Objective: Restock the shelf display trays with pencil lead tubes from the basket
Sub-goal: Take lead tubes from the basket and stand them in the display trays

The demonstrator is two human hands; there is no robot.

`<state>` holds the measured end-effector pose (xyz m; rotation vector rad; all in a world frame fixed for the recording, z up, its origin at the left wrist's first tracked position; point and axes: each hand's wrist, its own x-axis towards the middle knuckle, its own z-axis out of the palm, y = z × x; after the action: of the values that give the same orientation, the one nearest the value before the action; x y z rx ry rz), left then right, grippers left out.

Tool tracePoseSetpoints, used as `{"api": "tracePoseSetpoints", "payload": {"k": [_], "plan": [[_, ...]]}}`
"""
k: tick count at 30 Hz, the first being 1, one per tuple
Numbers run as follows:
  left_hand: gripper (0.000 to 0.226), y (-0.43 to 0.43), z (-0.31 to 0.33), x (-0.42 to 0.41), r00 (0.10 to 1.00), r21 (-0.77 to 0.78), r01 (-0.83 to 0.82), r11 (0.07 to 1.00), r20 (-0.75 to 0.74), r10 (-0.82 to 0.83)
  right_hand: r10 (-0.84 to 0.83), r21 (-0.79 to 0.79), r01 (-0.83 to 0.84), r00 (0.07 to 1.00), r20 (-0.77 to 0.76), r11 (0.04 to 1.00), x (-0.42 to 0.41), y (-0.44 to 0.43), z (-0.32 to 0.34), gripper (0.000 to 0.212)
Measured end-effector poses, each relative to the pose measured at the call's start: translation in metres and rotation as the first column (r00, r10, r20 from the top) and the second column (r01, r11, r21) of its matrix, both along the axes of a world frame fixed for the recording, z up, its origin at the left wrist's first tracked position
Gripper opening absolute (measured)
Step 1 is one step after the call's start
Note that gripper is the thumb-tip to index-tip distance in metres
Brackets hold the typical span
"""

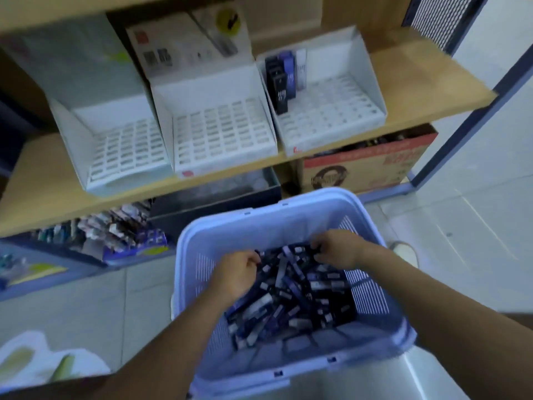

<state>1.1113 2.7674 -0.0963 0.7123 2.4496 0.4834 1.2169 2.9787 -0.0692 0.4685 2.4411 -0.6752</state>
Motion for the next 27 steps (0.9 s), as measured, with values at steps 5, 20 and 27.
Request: {"api": "tracePoseSetpoints", "payload": {"k": [5, 20, 27], "plan": [[0.046, -0.026, -0.067, 0.017, 0.979, -0.266, 0.112, 0.958, 0.195, -0.06, -0.087, -0.02, 0.092, 0.98, 0.177, 0.996, 0.018, -0.018, -0.068, 0.058], [0.052, -0.027, -0.114, 0.031, 0.993, -0.456, 0.059, 0.888, 0.114, -0.008, -0.064, 0.082, 0.04, 0.945, 0.32, 0.996, 0.032, -0.031, -0.141, 0.05], [0.033, -0.024, -0.1, 0.026, 0.991, -0.291, -0.046, 0.956, 0.107, 0.08, -0.223, -0.086, 0.256, 0.934, 0.28, 0.963, 0.024, -0.019, -0.123, 0.035]]}}
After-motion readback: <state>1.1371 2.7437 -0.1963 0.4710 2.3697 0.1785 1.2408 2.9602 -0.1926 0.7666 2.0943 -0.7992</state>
